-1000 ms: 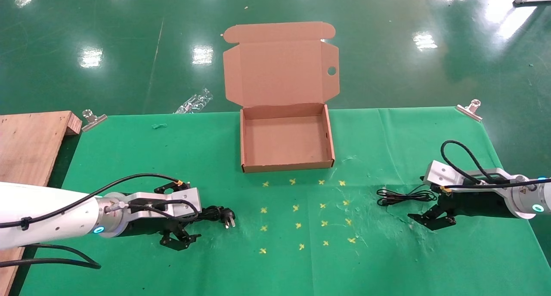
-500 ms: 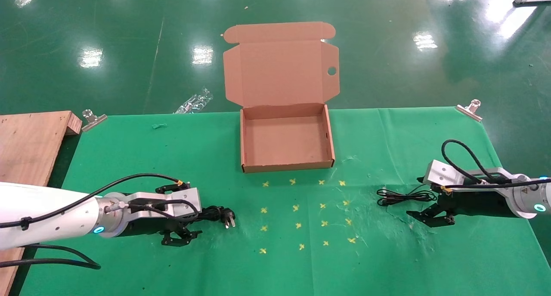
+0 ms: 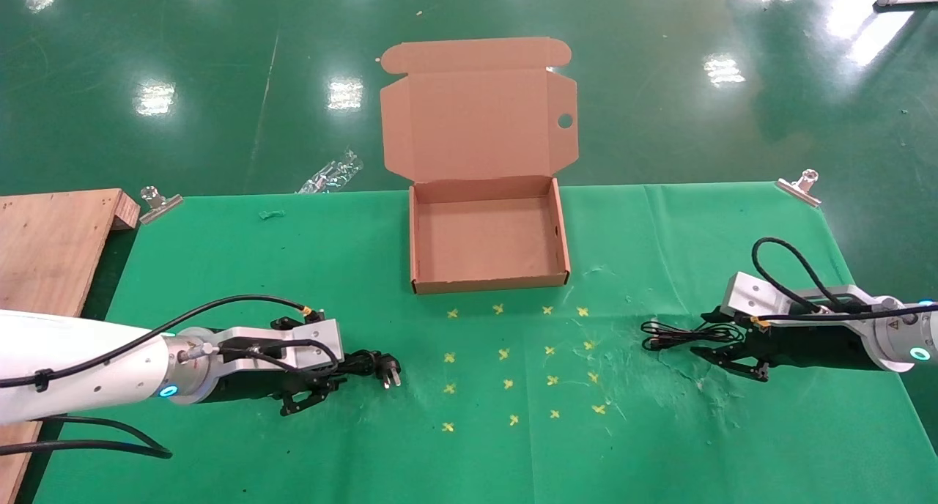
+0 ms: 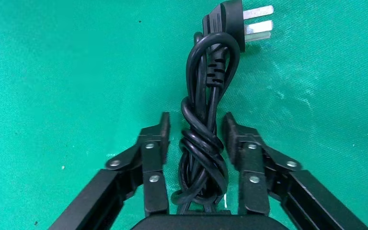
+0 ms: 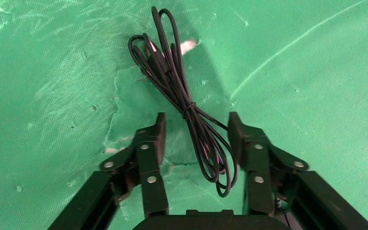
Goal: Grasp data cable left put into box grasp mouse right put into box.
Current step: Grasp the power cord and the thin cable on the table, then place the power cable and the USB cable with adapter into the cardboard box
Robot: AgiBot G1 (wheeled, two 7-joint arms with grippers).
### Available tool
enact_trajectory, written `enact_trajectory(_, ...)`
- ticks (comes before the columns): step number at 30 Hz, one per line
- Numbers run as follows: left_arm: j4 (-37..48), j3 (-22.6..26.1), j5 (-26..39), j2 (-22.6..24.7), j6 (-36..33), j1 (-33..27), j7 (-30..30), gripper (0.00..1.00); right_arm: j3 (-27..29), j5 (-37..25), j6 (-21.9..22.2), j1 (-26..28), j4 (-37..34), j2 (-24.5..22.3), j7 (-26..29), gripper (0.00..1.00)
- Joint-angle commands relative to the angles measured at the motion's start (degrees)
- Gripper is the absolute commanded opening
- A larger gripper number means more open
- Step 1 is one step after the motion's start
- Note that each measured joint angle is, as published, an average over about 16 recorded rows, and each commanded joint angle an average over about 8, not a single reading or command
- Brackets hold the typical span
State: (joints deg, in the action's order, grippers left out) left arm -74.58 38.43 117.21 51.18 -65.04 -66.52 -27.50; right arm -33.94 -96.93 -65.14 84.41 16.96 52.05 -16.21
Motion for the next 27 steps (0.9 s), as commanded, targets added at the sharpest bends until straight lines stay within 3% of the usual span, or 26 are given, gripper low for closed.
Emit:
enact_trajectory(1,0.0,0.0,0.0,0.0,0.0,0.0,0.0,0.0,0.0,0.0,0.0,0.0,0.1,0.0,0.0,0.0)
enact_trajectory(27,0.1,-0.5,-1.2,-0.5,-0.7,-1.0,0.5,0.0,0.3,0.5,-0.7,0.5,0.7,-0.7,-0.2,0.0)
